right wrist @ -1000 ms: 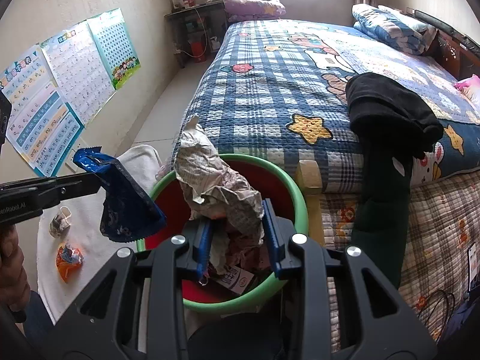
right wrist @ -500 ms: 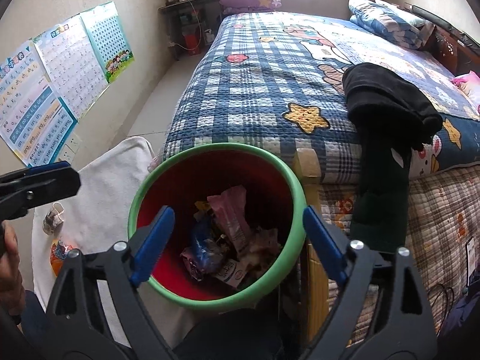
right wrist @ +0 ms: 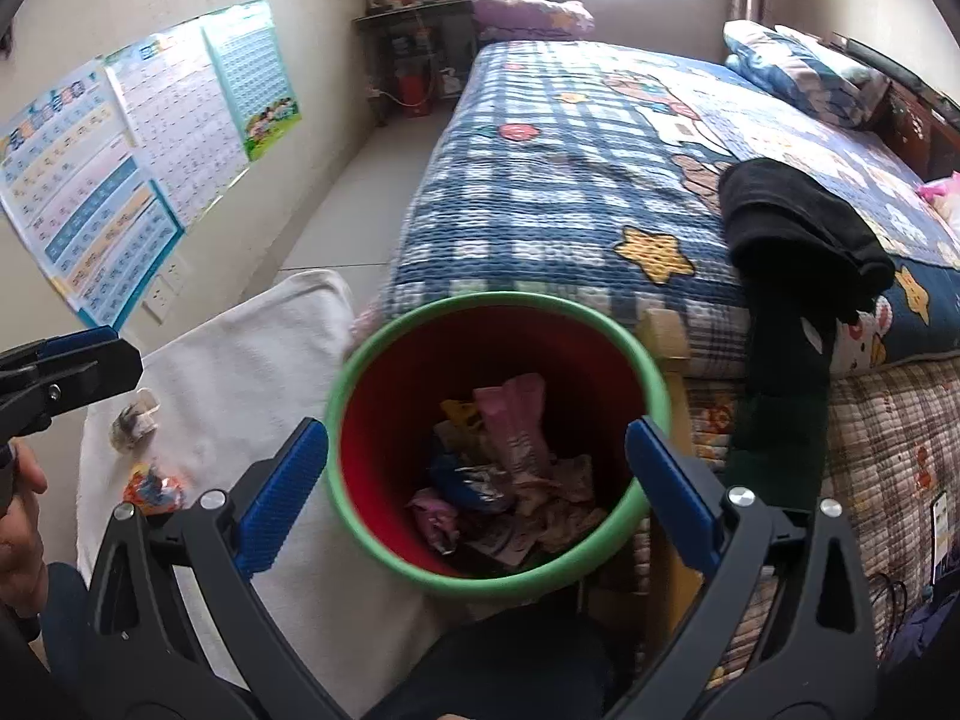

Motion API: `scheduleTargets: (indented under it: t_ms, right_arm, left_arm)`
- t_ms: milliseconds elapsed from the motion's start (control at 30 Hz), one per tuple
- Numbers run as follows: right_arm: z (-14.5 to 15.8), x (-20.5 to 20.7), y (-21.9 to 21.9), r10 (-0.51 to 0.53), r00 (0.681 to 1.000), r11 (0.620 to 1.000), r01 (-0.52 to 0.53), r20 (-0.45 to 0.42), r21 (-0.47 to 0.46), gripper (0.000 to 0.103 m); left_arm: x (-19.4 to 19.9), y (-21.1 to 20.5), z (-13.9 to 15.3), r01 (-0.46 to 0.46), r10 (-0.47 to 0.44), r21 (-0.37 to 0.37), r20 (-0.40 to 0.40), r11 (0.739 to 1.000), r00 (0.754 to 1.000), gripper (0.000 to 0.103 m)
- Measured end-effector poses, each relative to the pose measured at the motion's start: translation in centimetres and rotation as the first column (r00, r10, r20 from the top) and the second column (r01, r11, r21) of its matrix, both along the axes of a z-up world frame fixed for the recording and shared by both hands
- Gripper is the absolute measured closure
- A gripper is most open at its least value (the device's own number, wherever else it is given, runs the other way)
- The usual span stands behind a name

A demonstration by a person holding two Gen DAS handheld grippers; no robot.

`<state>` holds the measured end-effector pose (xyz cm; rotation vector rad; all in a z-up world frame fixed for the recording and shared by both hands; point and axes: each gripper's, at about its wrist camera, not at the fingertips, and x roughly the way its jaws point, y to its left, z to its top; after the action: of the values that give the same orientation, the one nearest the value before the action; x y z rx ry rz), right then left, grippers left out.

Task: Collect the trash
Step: 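Move both tools back over the paper cup and orange snack bag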

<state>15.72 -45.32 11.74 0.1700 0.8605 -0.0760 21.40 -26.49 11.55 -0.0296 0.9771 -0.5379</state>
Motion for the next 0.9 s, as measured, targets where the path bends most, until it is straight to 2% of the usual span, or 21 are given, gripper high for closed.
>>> scheduleTargets:
  t_ms: [333, 533, 767, 900]
  right_arm:
    - [-0.9, 0.1, 7.0, 0.122, 0.992, 0.993, -0.122, -0.014, 0.001, 0.005]
    - [-1.8, 0.5, 11.7, 0.201, 0.979, 0.98, -0.201, -0.039, 0.007, 0.005]
    - [-2.7, 0.9, 18.3, 0.323, 0.944, 0.946, -0.324, -0.068, 0.001, 0.005]
    - [-3.4, 1.1, 21.6, 0.382, 0.92, 0.923, -0.384, -0.089, -0.01, 0.005]
  left_arm:
    - [-2.6, 9.5, -1.8, -0.14, 0.141, 0.018, -0.034, 0.99, 0.989, 0.008]
    - [-4.0, 15.7, -3.6, -0.233, 0.235, 0.034, -0.065, 0.972, 0.97, 0.008]
    - [-5.6, 23.3, -5.6, -0.363, 0.366, 0.046, -0.094, 0.931, 0.926, 0.008]
    - [-6.0, 26.4, -6.4, -0.406, 0.41, 0.054, -0.108, 0.912, 0.906, 0.008]
